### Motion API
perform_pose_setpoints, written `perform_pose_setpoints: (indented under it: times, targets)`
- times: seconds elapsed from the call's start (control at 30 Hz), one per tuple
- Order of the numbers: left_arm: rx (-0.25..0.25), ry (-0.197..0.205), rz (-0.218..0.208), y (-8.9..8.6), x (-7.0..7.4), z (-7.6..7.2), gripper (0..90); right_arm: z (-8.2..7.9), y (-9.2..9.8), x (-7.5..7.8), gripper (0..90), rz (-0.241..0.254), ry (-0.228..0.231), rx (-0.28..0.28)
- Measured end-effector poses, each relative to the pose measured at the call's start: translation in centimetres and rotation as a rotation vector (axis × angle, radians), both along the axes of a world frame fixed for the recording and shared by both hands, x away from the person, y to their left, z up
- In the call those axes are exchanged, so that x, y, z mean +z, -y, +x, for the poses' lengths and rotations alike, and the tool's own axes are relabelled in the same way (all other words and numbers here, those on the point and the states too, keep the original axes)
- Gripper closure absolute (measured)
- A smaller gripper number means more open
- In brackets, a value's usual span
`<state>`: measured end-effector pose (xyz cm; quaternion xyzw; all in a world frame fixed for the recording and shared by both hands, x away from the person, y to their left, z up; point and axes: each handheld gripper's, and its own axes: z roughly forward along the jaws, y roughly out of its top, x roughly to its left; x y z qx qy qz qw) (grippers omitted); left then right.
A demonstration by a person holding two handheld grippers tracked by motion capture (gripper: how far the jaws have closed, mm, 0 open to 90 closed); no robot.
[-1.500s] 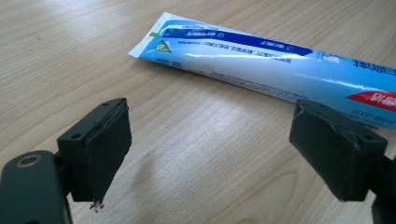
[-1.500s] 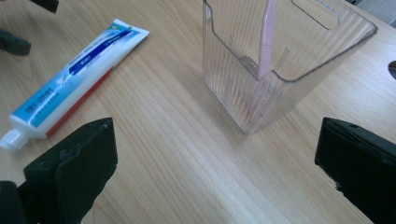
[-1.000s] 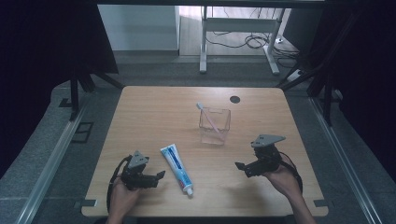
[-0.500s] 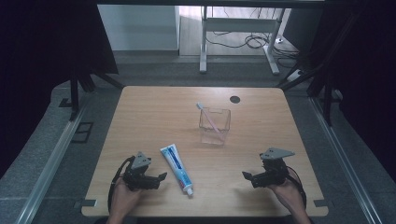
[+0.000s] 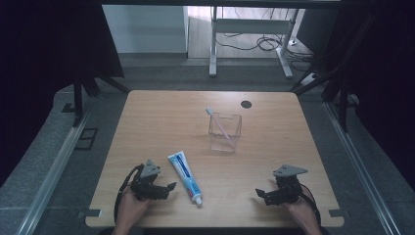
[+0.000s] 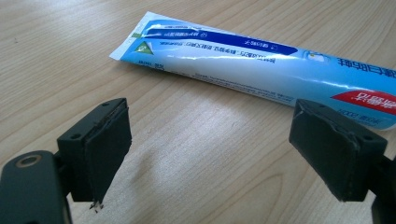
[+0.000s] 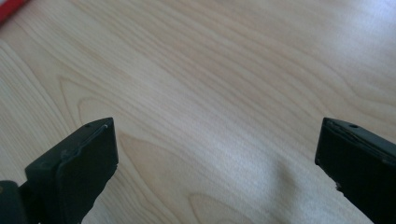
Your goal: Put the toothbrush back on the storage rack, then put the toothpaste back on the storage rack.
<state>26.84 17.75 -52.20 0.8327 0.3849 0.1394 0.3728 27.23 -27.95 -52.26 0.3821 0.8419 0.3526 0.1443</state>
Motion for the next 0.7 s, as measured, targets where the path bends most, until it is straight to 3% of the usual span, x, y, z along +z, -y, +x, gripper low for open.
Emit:
perform_pose_setpoints:
  times: [0.7]
  targets:
    - [0.0,-0.04,0.011,0.5,0.64,-0.01,13.0,-0.14,0.93,-0.26,0.0,-0.012,0.034,-0.026]
